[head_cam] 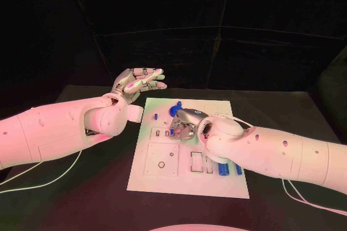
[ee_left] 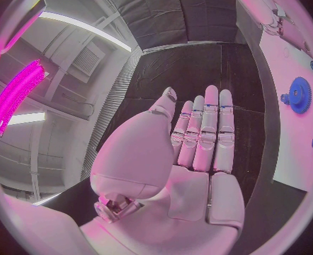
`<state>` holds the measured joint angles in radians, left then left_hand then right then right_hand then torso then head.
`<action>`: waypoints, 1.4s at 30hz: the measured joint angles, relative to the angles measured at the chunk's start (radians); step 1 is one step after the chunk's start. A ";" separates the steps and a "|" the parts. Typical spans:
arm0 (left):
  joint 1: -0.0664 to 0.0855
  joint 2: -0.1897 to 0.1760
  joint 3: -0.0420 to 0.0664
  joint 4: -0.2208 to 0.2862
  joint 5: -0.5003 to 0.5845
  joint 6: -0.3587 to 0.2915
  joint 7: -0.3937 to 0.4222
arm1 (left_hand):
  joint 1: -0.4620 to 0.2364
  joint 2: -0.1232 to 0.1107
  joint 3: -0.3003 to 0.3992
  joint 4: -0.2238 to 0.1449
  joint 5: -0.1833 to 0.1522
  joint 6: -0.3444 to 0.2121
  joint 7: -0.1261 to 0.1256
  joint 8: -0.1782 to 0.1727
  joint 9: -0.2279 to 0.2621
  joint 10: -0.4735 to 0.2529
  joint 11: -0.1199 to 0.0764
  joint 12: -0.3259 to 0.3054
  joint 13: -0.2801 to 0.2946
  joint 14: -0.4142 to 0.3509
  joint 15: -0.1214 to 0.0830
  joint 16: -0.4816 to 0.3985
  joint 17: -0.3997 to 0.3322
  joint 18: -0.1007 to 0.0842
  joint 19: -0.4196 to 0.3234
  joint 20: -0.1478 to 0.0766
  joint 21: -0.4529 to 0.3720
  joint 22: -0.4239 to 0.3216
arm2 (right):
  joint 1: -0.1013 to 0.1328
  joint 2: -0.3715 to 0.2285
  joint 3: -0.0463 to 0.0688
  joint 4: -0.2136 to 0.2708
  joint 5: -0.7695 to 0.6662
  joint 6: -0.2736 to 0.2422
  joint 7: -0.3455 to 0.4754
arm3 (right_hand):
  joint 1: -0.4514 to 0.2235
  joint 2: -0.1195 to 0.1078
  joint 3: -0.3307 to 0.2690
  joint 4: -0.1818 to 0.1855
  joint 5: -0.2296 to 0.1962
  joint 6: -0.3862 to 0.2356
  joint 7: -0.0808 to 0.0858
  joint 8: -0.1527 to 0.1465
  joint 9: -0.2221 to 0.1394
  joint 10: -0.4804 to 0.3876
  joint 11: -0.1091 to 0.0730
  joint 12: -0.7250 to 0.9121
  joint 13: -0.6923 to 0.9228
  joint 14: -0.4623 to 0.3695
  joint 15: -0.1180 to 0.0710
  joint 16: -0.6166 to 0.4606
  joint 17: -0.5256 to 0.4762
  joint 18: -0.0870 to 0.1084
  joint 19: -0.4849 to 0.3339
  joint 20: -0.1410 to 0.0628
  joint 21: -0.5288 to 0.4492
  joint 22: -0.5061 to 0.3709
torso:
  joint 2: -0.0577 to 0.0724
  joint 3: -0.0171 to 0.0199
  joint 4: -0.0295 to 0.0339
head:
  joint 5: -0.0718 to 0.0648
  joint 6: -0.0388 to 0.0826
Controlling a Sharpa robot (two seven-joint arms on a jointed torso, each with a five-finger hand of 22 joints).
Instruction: Assemble the parts on the task board
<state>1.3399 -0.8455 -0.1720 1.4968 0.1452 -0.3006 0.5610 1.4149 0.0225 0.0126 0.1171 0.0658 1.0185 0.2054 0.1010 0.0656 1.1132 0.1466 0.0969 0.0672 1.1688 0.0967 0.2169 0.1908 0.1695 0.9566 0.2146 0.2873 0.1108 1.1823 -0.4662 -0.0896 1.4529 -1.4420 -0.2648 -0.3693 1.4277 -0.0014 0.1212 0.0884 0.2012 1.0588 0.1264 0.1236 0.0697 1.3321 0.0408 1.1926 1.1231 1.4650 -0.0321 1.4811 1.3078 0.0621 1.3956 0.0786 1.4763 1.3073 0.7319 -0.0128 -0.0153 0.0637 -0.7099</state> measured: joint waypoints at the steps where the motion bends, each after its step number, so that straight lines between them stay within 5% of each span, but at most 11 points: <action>1: 0.000 0.000 0.000 0.000 0.000 0.000 0.000 | 0.000 0.000 0.000 0.000 0.000 0.000 0.000 0.000 0.000 0.000 0.000 0.000 0.000 0.000 0.000 0.000 0.000 0.000 0.000 0.000 0.000 0.000 | 0.000 0.000 0.000 0.000 0.000 0.001 -0.001 | 0.000 0.000 0.000 0.000 0.000 0.000 0.000 -0.002 0.000 -0.002 -0.002 -0.001 0.000 0.000 0.000 -0.003 0.000 0.000 0.000 0.000 0.000 0.000 | 0.000 0.0000 0.0000 | 0.000 0.000; 42: 0.000 -0.002 0.000 0.000 0.000 0.001 -0.002 | 0.000 0.000 0.000 0.000 0.000 0.000 0.000 -0.004 0.000 0.000 0.000 0.000 0.000 0.000 0.000 -0.005 0.001 0.000 0.000 0.000 0.000 -0.001 | 0.000 0.002 0.000 0.001 -0.050 0.022 -0.020 | -0.028 -0.028 -0.004 0.006 -0.009 -0.031 0.013 -0.023 -0.003 -0.021 0.011 -0.030 -0.027 0.000 0.007 -0.012 0.000 0.000 -0.011 0.011 -0.005 -0.005 | 0.000 0.0004 0.0000 | -0.004 -0.007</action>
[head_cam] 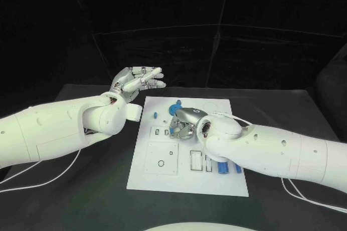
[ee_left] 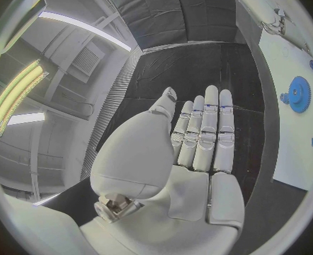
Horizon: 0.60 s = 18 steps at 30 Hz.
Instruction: Assemble the parts on the task board
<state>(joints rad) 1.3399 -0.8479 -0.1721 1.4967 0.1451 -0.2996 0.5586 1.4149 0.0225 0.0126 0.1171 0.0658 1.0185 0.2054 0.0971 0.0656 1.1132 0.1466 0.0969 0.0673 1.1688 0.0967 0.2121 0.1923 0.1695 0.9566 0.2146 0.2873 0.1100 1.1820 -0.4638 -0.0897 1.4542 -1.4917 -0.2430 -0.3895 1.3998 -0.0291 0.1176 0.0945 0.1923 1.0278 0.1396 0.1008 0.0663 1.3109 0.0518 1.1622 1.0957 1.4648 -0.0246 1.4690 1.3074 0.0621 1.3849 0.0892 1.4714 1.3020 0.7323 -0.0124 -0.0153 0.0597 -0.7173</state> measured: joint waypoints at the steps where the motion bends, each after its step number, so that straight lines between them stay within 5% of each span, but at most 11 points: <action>1: 0.000 0.000 0.000 0.000 0.000 0.000 0.000 | 0.000 0.000 0.000 0.000 0.000 0.000 0.000 0.000 0.000 0.000 0.000 0.000 0.000 0.000 0.000 0.000 0.000 0.000 0.000 0.000 0.000 0.000 | 0.000 0.000 0.000 0.000 -0.001 0.000 -0.001 | -0.003 -0.003 -0.003 0.003 0.000 -0.004 0.003 -0.004 0.001 -0.004 0.004 -0.005 -0.003 0.000 0.000 -0.002 0.000 0.000 -0.002 0.002 -0.004 -0.002 | 0.000 0.0000 0.0001 | 0.000 0.000; 18: 0.000 0.000 0.000 -0.001 0.000 0.000 -0.003 | 0.000 0.000 0.000 0.000 0.000 0.000 0.000 0.000 0.000 0.000 0.000 -0.005 0.000 0.000 0.000 0.000 0.001 0.000 0.000 0.000 0.000 0.000 | 0.000 0.000 -0.001 0.001 -0.006 -0.003 -0.009 | -0.029 -0.039 -0.043 0.027 0.006 -0.075 0.017 -0.028 0.000 -0.043 0.014 -0.040 -0.046 0.000 0.014 -0.008 0.000 0.000 -0.014 0.014 -0.013 -0.015 | 0.000 -0.0002 0.0006 | -0.001 -0.002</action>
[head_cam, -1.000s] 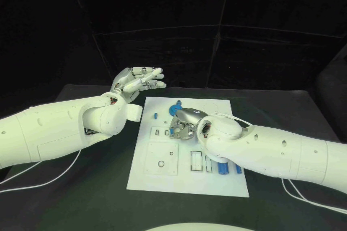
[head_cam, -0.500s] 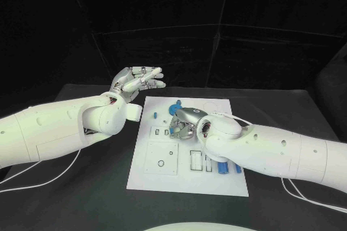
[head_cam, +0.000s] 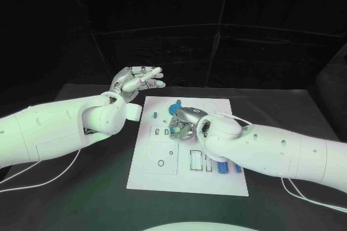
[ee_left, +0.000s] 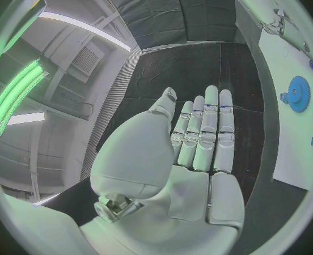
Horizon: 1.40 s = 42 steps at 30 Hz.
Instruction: Assemble the parts on the task board
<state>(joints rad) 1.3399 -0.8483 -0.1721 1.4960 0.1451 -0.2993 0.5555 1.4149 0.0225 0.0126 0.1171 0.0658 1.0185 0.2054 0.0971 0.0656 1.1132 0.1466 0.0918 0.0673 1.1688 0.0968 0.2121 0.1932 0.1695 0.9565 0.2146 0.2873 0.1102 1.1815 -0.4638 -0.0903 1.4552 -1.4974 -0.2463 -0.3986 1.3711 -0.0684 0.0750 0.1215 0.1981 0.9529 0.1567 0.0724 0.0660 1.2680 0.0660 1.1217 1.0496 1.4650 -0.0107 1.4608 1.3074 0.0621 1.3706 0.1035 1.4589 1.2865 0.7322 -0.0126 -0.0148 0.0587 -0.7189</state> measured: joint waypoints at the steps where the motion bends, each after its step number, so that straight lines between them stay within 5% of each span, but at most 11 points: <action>1: 0.000 0.000 0.000 0.000 0.000 0.000 0.000 | 0.000 0.000 0.000 0.000 0.000 0.000 0.000 0.000 0.000 0.000 0.000 0.000 0.000 0.000 0.000 0.000 0.000 0.000 0.000 0.000 0.000 0.000 | 0.000 0.000 0.000 0.000 0.000 -0.001 0.000 | 0.000 0.000 -0.002 -0.002 0.000 0.000 0.000 0.000 0.000 -0.002 0.002 -0.004 -0.002 0.000 0.000 0.000 0.000 0.000 0.000 0.000 0.000 0.000 | 0.000 0.0000 0.0000 | 0.001 0.000; 13: 0.000 -0.002 0.000 -0.002 -0.006 0.000 -0.010 | -0.004 -0.002 -0.009 -0.004 0.000 0.004 -0.004 -0.004 0.000 0.007 -0.002 0.000 0.000 0.008 0.000 0.000 0.004 0.000 0.006 -0.003 0.000 -0.001 | -0.006 -0.031 -0.004 0.022 -0.006 -0.051 0.015 | -0.012 -0.025 -0.079 0.037 -0.015 -0.077 0.016 -0.007 0.001 -0.015 0.010 -0.009 -0.013 0.003 0.011 -0.011 0.000 0.000 -0.007 0.007 -0.005 -0.008 | 0.000 0.0005 -0.0001 | 0.004 0.002; 19: 0.000 -0.012 0.000 -0.006 -0.062 0.003 -0.046 | -0.081 -0.039 -0.075 0.025 0.000 0.046 -0.035 -0.004 0.002 0.116 -0.038 0.026 0.018 0.152 -0.046 0.054 0.060 0.000 0.112 -0.045 0.054 0.017 | -0.003 -0.099 -0.004 0.065 -0.008 -0.084 0.105 | -0.003 -0.029 -0.116 0.059 -0.041 -0.107 0.025 -0.007 0.001 -0.011 0.022 0.005 -0.002 0.003 0.017 -0.013 0.000 0.000 -0.011 0.019 -0.013 -0.016 | -0.002 0.0011 -0.0007 | 0.006 0.001; 23: 0.000 -0.019 0.000 -0.010 -0.120 0.004 -0.089 | -0.080 -0.038 -0.084 0.021 0.000 0.052 -0.041 -0.008 0.002 0.134 -0.056 0.026 0.020 0.273 -0.075 0.140 0.137 0.000 0.203 -0.079 0.114 0.045 | 0.017 -0.171 -0.003 0.121 0.013 -0.089 0.196 | 0.017 -0.018 -0.152 0.093 -0.121 -0.150 0.033 -0.007 0.001 -0.062 0.033 -0.051 -0.074 0.002 0.023 -0.053 -0.056 0.001 -0.064 0.027 -0.048 -0.088 | -0.002 0.0011 -0.0011 | 0.008 0.006; 25: 0.002 -0.029 0.000 -0.010 -0.160 0.004 -0.118 | -0.081 -0.032 -0.087 0.018 0.000 0.056 -0.045 -0.015 0.002 0.154 -0.065 0.027 0.028 0.293 -0.086 0.220 0.202 0.000 0.251 -0.095 0.156 0.068 | 0.033 -0.221 -0.001 0.152 0.041 -0.087 0.242 | 0.036 0.002 -0.163 0.100 -0.131 -0.134 0.029 0.008 0.004 -0.105 0.029 -0.111 -0.144 0.002 0.023 -0.100 -0.130 0.024 -0.115 0.026 -0.086 -0.161 | -0.003 0.0010 -0.0011 | 0.008 0.007; 29: 0.005 -0.046 0.000 -0.017 -0.240 0.004 -0.187 | -0.083 -0.031 -0.089 0.020 0.000 0.075 -0.073 0.000 0.010 0.219 -0.089 0.085 0.075 0.298 -0.118 0.742 0.702 0.000 0.332 -0.127 0.273 0.135 | 0.068 -0.309 0.000 0.198 0.128 -0.086 0.308 | 0.078 0.029 -0.178 0.091 -0.102 -0.084 0.011 0.037 0.012 -0.162 0.013 -0.227 -0.271 -0.020 0.014 -0.204 -0.268 0.053 -0.205 0.013 -0.167 -0.299 | -0.005 0.0016 -0.0012 | 0.013 0.010; 31: 0.006 -0.050 0.000 -0.022 -0.279 0.006 -0.229 | -0.090 -0.024 -0.091 0.023 0.000 0.084 -0.084 0.013 0.019 0.250 -0.114 0.156 0.134 0.298 -0.134 1.015 0.978 0.000 0.370 -0.141 0.383 0.223 | 0.087 -0.345 0.002 0.205 0.185 -0.087 0.331 | 0.097 0.042 -0.192 0.094 -0.091 -0.079 0.006 0.037 0.010 -0.170 0.006 -0.307 -0.344 -0.080 0.008 -0.373 -0.471 0.088 -0.324 0.007 -0.289 -0.490 | -0.009 0.0027 -0.0022 | 0.013 0.012; 33: 0.010 -0.051 -0.001 -0.028 -0.327 0.016 -0.283 | -0.091 -0.022 -0.090 0.024 0.000 0.086 -0.087 0.016 0.024 0.257 -0.122 0.221 0.188 0.300 -0.136 1.164 1.089 -0.011 0.413 -0.156 0.560 0.429 | 0.105 -0.374 0.004 0.204 0.262 -0.088 0.354 | 0.125 0.061 -0.199 0.092 -0.091 -0.060 0.004 0.047 0.009 -0.167 0.003 -0.406 -0.416 -0.153 0.007 -0.588 -0.680 0.117 -0.420 0.002 -0.426 -0.656 | -0.012 0.0038 -0.0035 | 0.012 0.013; 37: 0.025 -0.041 -0.001 -0.050 -0.431 0.061 -0.403 | -0.089 -0.020 -0.090 0.024 0.000 0.100 -0.100 0.027 0.039 0.234 -0.132 0.347 0.302 0.298 -0.145 1.279 1.115 -0.046 0.463 -0.170 0.803 0.719 | 0.127 -0.405 0.004 0.176 0.435 -0.086 0.410 | 0.211 0.107 -0.186 0.086 -0.097 -0.020 0.017 0.049 0.007 -0.156 0.018 -0.679 -0.612 -0.240 0.029 -0.888 -0.853 0.117 -0.478 0.020 -0.620 -0.799 | -0.022 0.0059 -0.0068 | 0.008 0.014; 42: 0.040 -0.002 0.000 -0.068 -0.605 0.143 -0.566 | -0.068 0.001 -0.070 0.024 0.000 0.077 -0.094 0.027 0.048 0.180 -0.127 0.466 0.410 0.298 -0.145 1.327 1.115 -0.078 0.506 -0.167 0.982 0.962 | 0.142 -0.411 0.004 0.104 0.652 -0.068 0.520 | 0.265 0.110 -0.171 0.085 -0.091 0.006 0.037 0.038 0.002 -0.160 0.058 -0.899 -0.792 -0.334 0.074 -1.129 -0.989 0.117 -0.529 0.062 -0.791 -0.906 | -0.035 0.0099 -0.0082 | 0.006 0.012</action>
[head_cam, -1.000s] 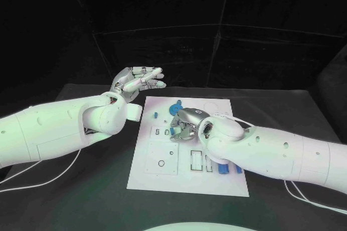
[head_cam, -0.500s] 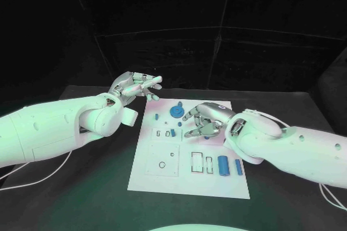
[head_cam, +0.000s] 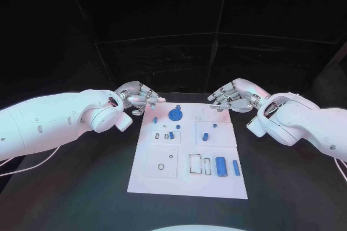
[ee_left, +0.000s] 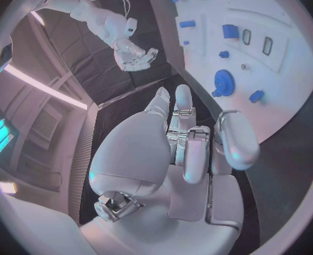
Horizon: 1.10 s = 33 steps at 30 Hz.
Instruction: Assemble the parts on the task board
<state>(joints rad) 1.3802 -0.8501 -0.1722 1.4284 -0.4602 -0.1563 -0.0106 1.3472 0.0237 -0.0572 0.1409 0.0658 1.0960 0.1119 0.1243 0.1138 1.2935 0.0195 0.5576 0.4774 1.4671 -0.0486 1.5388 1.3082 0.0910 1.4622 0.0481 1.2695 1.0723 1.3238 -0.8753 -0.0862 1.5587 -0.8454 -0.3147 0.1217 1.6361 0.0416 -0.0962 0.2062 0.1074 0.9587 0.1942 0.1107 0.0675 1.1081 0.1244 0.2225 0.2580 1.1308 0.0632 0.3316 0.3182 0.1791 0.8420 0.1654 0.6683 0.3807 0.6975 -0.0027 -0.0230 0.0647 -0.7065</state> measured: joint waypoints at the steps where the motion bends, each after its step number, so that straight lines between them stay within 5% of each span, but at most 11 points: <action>1: 0.001 0.009 0.000 -0.003 -0.033 0.014 -0.028 | 0.000 0.000 0.001 0.001 0.000 -0.006 -0.001 0.000 0.001 -0.009 0.001 0.018 0.016 0.000 0.000 0.002 0.000 0.000 0.000 0.000 0.011 0.015 | 0.002 0.000 0.000 -0.011 0.033 0.005 0.020 | 0.005 0.000 0.000 0.000 0.001 0.003 0.003 -0.007 -0.001 0.005 0.005 -0.030 -0.032 -0.002 0.009 -0.036 -0.025 0.000 0.003 0.007 -0.030 -0.021 | -0.002 0.0011 0.0000 | -0.001 0.000; 4: 0.005 0.040 -0.006 -0.014 -0.128 0.063 -0.117 | -0.022 0.014 0.002 0.025 0.000 -0.016 -0.001 0.000 0.006 -0.037 0.005 0.056 0.052 0.000 0.000 -0.001 0.000 0.000 0.000 0.000 0.016 0.014 | 0.006 0.003 0.000 -0.045 0.125 0.020 0.077 | 0.010 0.005 0.014 -0.006 0.024 0.027 0.006 -0.019 0.000 0.041 0.013 -0.093 -0.115 0.012 0.022 -0.124 -0.093 0.000 0.028 0.029 -0.119 -0.085 | -0.008 0.0035 0.0010 | -0.002 -0.001; 6: 0.007 0.057 -0.012 -0.019 -0.173 0.092 -0.166 | -0.056 0.026 -0.003 0.054 0.000 -0.024 0.000 0.001 0.010 -0.051 0.008 0.072 0.067 0.000 0.000 -0.010 0.000 0.000 0.000 0.000 0.001 -0.009 | 0.008 0.005 0.000 -0.059 0.167 0.026 0.104 | 0.013 0.008 0.021 -0.013 0.026 0.050 -0.009 -0.019 0.002 0.094 -0.005 -0.094 -0.129 0.077 0.003 -0.122 -0.099 0.000 0.081 0.013 -0.121 -0.093 | -0.011 0.0047 0.0015 | -0.003 -0.001; 9: 0.010 0.083 -0.028 -0.029 -0.226 0.135 -0.237 | -0.085 0.038 -0.012 0.089 0.000 -0.022 -0.002 0.031 0.024 -0.057 0.007 0.119 0.102 0.000 0.000 0.007 0.000 0.000 0.000 0.000 0.023 0.028 | 0.011 0.012 0.000 -0.077 0.217 0.031 0.133 | -0.008 -0.011 0.003 -0.011 0.026 0.096 -0.045 -0.003 0.008 0.232 -0.058 -0.044 -0.110 0.250 -0.051 -0.049 -0.067 0.000 0.207 -0.035 -0.062 -0.073 | -0.014 0.0062 0.0029 | -0.001 -0.002; 14: 0.017 0.121 -0.048 -0.044 -0.277 0.189 -0.338 | -0.128 0.036 -0.044 0.137 0.000 0.009 -0.033 0.114 0.078 0.033 -0.019 0.429 0.401 0.000 -0.014 0.029 0.000 0.000 0.004 -0.004 0.055 0.077 | 0.012 0.019 0.000 -0.094 0.263 0.030 0.153 | -0.071 -0.044 -0.046 0.002 0.075 0.142 -0.087 0.006 0.014 0.350 -0.105 0.022 -0.040 0.336 -0.099 0.060 0.019 0.000 0.312 -0.088 0.007 -0.038 | -0.016 0.0083 0.0016 | 0.007 -0.006; 16: 0.018 0.133 -0.053 -0.048 -0.286 0.200 -0.368 | -0.148 0.040 -0.060 0.141 0.000 0.013 -0.041 0.158 0.111 0.045 -0.027 0.513 0.482 -0.001 -0.021 0.029 0.000 0.000 0.004 -0.011 0.056 0.078 | 0.012 0.021 0.000 -0.097 0.270 0.027 0.156 | -0.095 -0.043 -0.062 -0.005 0.101 0.162 -0.092 0.013 0.021 0.359 -0.114 0.103 0.055 0.334 -0.114 0.295 0.233 0.000 0.350 -0.105 0.083 0.035 | -0.017 0.0085 0.0011 | 0.007 -0.009; 18: 0.019 0.144 -0.058 -0.054 -0.296 0.209 -0.400 | -0.156 0.045 -0.090 0.144 0.000 -0.011 -0.053 0.229 0.176 0.041 -0.034 0.578 0.540 0.000 -0.025 0.029 0.000 0.000 0.002 -0.020 0.063 0.086 | 0.013 0.022 0.000 -0.099 0.273 0.023 0.157 | -0.126 -0.047 -0.082 -0.015 0.129 0.177 -0.107 0.024 0.033 0.358 -0.118 0.437 0.427 0.334 -0.121 0.642 0.590 -0.033 0.418 -0.113 0.272 0.273 | -0.018 0.0084 0.0011 | 0.007 -0.010; 20: 0.020 0.152 -0.060 -0.057 -0.302 0.214 -0.424 | -0.162 0.051 -0.108 0.145 0.000 -0.031 -0.056 0.269 0.217 0.039 -0.036 0.600 0.560 0.002 -0.027 0.029 0.000 0.000 0.002 -0.020 0.065 0.092 | 0.013 0.024 0.000 -0.100 0.273 0.018 0.158 | -0.141 -0.039 -0.094 -0.027 0.142 0.178 -0.109 0.039 0.045 0.354 -0.121 0.658 0.659 0.334 -0.121 0.839 0.787 -0.056 0.441 -0.114 0.394 0.420 | -0.019 0.0083 0.0011 | 0.007 -0.012; 23: 0.021 0.164 -0.062 -0.062 -0.310 0.219 -0.457 | -0.183 0.055 -0.135 0.147 -0.005 -0.059 -0.059 0.316 0.266 0.039 -0.036 0.618 0.575 -0.002 -0.030 0.029 0.000 0.000 0.002 -0.020 0.072 0.103 | 0.013 0.026 0.000 -0.102 0.271 0.009 0.158 | -0.170 -0.014 -0.113 -0.054 0.164 0.157 -0.102 0.076 0.077 0.324 -0.119 0.714 0.839 0.334 -0.121 0.971 0.931 -0.056 0.414 -0.109 0.512 0.552 | -0.018 0.0083 0.0011 | 0.007 -0.013; 28: 0.022 0.186 -0.064 -0.069 -0.317 0.222 -0.494 | -0.227 0.040 -0.179 0.152 -0.013 -0.080 -0.062 0.361 0.316 0.036 -0.039 0.628 0.582 -0.002 -0.030 0.029 0.000 0.000 0.002 -0.020 0.079 0.115 | 0.013 0.029 0.000 -0.103 0.259 -0.009 0.155 | -0.191 -0.013 -0.125 -0.066 0.164 0.138 -0.101 0.092 0.093 0.315 -0.110 0.803 0.839 0.334 -0.121 0.984 0.949 -0.056 0.393 -0.101 0.535 0.576 | -0.017 0.0079 0.0012 | 0.009 -0.018; 33: 0.023 0.205 -0.064 -0.078 -0.321 0.225 -0.520 | -0.238 0.039 -0.194 0.151 -0.013 -0.089 -0.064 0.368 0.332 0.036 -0.039 0.628 0.582 -0.002 -0.030 0.029 0.000 0.000 0.002 -0.020 0.078 0.118 | 0.013 0.032 0.000 -0.103 0.248 -0.022 0.151 | -0.191 -0.013 -0.128 -0.069 0.168 0.129 -0.099 0.095 0.097 0.312 -0.109 0.839 0.839 0.338 -0.117 0.984 0.943 -0.055 0.386 -0.101 0.535 0.573 | -0.016 0.0077 0.0012 | 0.010 -0.022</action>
<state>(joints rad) 1.4031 -0.6446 -0.2359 1.3502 -0.7808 0.0685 -0.5305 1.1096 0.0627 -0.2509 0.2922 0.0531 1.0074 0.0479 0.4921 0.4453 1.3293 -0.0199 1.1852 1.0598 1.4653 -0.0786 1.5678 1.3078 0.0913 1.4647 0.0279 1.3480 1.1899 1.3373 -0.8435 -0.0860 1.4554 -0.5971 -0.3362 0.2722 1.4454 0.0281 -0.2241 0.1374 0.2757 1.0879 0.0957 0.2053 0.1641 1.4203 0.0149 1.0612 1.0970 1.4690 -0.0538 1.3156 1.2607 0.1237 1.2276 0.0643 1.2034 0.9536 0.6811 0.0050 -0.0219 0.0747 -0.7282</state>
